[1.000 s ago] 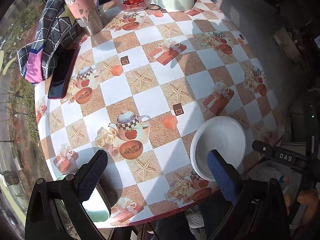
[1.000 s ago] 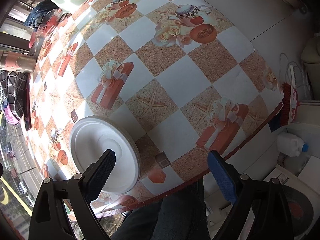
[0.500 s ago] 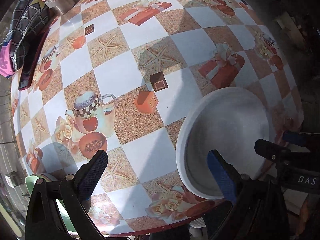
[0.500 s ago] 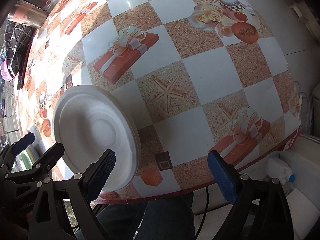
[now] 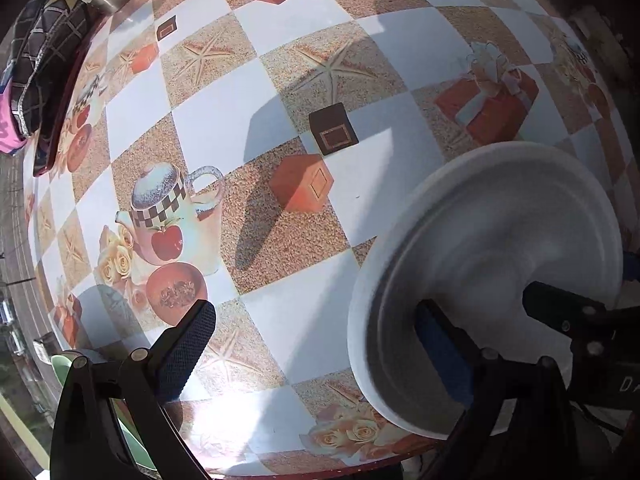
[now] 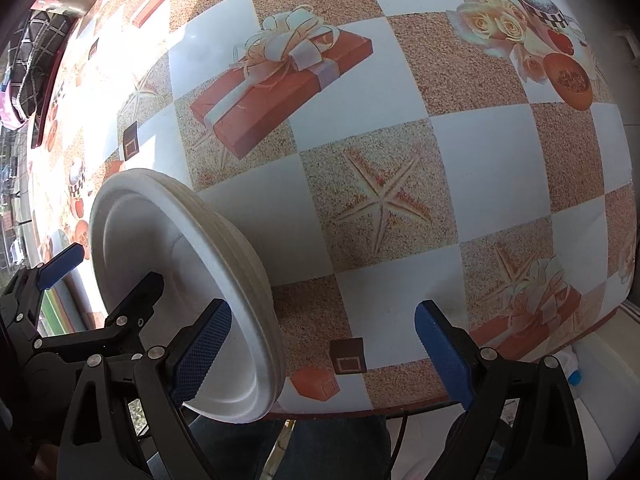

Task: Organize plates and bowls
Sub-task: 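Close both grippers on the rim of the white bowls, then carry the white bowls with both grippers over the mint green plate stack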

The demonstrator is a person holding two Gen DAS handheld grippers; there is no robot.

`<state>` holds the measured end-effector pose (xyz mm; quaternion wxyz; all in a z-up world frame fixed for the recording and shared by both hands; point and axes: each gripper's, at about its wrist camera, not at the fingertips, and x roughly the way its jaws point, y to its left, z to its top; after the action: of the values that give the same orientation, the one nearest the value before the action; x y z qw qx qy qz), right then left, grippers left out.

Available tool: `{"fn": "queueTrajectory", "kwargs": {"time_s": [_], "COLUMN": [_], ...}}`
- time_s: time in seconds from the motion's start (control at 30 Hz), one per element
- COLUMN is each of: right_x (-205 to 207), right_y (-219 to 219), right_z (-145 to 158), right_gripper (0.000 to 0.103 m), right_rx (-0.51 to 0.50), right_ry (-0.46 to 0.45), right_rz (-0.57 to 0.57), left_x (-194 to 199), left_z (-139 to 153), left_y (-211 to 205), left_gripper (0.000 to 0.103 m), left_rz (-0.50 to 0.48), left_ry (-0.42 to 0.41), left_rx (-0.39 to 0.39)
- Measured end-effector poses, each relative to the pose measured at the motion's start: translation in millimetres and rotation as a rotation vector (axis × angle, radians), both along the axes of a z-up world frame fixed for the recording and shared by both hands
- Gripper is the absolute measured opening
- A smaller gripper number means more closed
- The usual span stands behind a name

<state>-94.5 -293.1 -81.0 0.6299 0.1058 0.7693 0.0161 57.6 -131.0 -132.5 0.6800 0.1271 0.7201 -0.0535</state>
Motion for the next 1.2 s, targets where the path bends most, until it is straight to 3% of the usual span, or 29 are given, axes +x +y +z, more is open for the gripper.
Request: {"fn": "queueTrajectory", "kwargs": {"time_s": [0.23, 0.3, 0.43, 0.57, 0.67, 0.7, 0.83, 1.2], "right_x": [-0.8, -0.9, 5.7, 5.5, 3.9, 3.4, -0.4, 4.6], "right_y": [1.1, 4.7, 18.1, 33.0, 43.2, 47.8, 73.0, 159.3], "right_z": [-7.2, -2.9, -1.7, -5.3, -5.0, -4.9, -7.1, -11.1], "right_gripper": [0.09, 0.076, 0.058, 0.032, 0.032, 0.032, 0.032, 0.032], "right_rx": [0.017, 0.026, 0.062, 0.074, 0.057, 0.053, 0.053, 0.08], "right_ry": [0.011, 0.005, 0.004, 0.02, 0.018, 0.019, 0.022, 0.032], "right_rz": [-0.015, 0.005, 0.031, 0.056, 0.067, 0.078, 0.12, 0.261], "left_x": [0.0, -5.0, -9.1, -11.5, -15.5, -19.7, -31.0, -55.8], "left_z": [-1.9, -2.0, -2.0, 0.1, 4.2, 4.8, 8.0, 5.3], "left_y": [7.2, 15.6, 26.6, 33.2, 29.1, 23.5, 25.1, 104.7], "left_gripper": [0.096, 0.093, 0.083, 0.062, 0.037, 0.035, 0.035, 0.033], "left_rz": [0.059, 0.073, 0.094, 0.108, 0.062, 0.047, 0.009, 0.15], "left_ry": [0.024, 0.026, 0.043, 0.061, 0.063, 0.058, 0.032, 0.047], "left_rx": [-0.054, -0.069, -0.141, -0.218, -0.248, -0.233, -0.179, -0.137]}}
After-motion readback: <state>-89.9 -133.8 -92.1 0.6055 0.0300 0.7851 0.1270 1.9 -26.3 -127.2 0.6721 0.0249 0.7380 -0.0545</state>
